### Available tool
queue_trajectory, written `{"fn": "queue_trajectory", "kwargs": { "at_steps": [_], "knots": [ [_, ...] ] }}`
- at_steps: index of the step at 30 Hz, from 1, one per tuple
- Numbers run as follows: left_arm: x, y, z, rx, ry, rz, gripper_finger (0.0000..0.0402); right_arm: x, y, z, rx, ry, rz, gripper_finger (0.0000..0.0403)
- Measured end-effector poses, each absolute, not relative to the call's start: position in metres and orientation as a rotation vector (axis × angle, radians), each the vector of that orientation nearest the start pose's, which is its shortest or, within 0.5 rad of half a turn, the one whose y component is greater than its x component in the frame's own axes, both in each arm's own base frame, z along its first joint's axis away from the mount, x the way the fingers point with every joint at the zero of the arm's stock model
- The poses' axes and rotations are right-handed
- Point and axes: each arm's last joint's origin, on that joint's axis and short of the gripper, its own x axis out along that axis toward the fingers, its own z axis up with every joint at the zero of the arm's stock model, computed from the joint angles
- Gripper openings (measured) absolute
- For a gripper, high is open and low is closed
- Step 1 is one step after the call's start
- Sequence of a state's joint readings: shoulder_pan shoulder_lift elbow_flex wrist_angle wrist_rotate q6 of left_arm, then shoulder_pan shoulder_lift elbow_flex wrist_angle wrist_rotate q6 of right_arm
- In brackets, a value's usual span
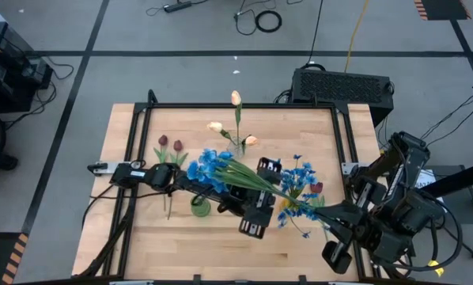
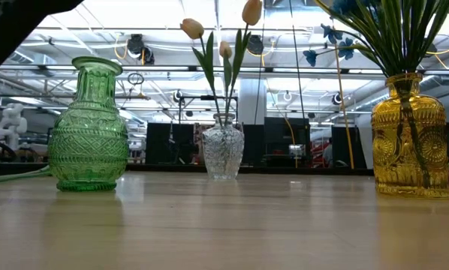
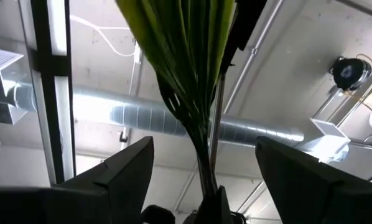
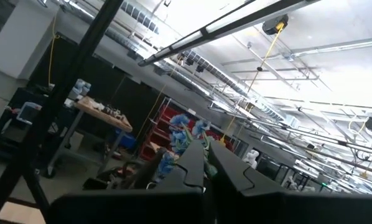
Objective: Sort flowers into vase by color
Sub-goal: Put the blue flowers into the yellow vase
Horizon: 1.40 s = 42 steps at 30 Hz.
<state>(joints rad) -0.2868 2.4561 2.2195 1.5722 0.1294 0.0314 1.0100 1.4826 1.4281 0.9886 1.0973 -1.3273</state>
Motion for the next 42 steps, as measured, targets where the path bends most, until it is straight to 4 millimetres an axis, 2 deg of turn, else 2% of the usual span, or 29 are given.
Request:
{"fn": "queue_trajectory", "kwargs": {
  "at_steps": [7,13,30,34,38,42],
  "knots": [
    [0.477,-0.142,0.37,-0.122,-1.353,-0.353,0.0274,0.179,0.236,0.473,-0.491,-0.296,-0.338,0.0],
    [0.477,-0.141,0.37,-0.137,-1.351,-0.336,0.024,0.18,0.236,0.471,-0.492,-0.266,-0.349,0.0],
    [0.477,-0.143,0.37,-0.121,-1.353,-0.363,0.0031,0.18,0.236,0.47,-0.493,-0.239,-0.358,0.0],
    [0.477,-0.143,0.37,-0.106,-1.352,-0.383,0.0014,0.179,0.237,0.468,-0.472,-0.21,-0.367,0.0004],
    [0.477,-0.141,0.37,-0.142,-1.342,-0.425,0.0024,0.179,0.238,0.466,-0.446,-0.171,-0.373,0.0045],
    [0.481,-0.129,0.37,-0.177,-1.328,-0.474,0.0024,0.177,0.239,0.464,-0.402,-0.113,-0.401,0.013]
  ]
}}
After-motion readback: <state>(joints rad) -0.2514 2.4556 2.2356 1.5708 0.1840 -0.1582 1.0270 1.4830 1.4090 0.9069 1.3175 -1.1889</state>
